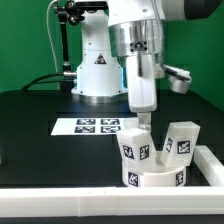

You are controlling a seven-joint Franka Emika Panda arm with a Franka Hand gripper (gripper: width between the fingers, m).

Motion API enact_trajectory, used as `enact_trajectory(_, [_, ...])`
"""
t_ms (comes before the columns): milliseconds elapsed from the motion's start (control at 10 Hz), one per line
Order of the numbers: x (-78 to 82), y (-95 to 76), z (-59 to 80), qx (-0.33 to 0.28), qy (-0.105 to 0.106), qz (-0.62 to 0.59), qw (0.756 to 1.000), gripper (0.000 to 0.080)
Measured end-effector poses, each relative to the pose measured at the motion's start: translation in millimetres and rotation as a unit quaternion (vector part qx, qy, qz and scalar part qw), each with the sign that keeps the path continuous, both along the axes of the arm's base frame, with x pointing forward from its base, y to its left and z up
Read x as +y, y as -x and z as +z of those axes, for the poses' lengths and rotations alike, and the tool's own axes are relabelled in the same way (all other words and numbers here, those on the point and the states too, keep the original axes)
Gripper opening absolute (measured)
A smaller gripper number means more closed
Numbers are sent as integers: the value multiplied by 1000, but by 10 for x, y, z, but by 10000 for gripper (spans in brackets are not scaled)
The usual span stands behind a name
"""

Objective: Assemble stool

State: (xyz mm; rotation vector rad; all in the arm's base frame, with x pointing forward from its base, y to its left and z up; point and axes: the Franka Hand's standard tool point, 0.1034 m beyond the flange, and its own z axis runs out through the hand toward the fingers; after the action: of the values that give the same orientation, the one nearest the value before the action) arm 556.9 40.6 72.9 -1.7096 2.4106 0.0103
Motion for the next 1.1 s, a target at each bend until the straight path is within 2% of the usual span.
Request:
enact_trajectory(200, [15,-10,-1,2,-20,-92,996,338])
enact_trajectory(500, [39,-18,1,6,-37,-176,984,338])
enact_trajectory(700, [47,-21,10,7,-36,-169,985,338])
enact_trajectory(800, [98,-33,61,13,-42,-147,988,511])
enact_trajectory(900, [139,-57,118,17,-41,-118,992,612])
enact_trajectory(1100, [174,-109,236,7,-46,-103,994,643])
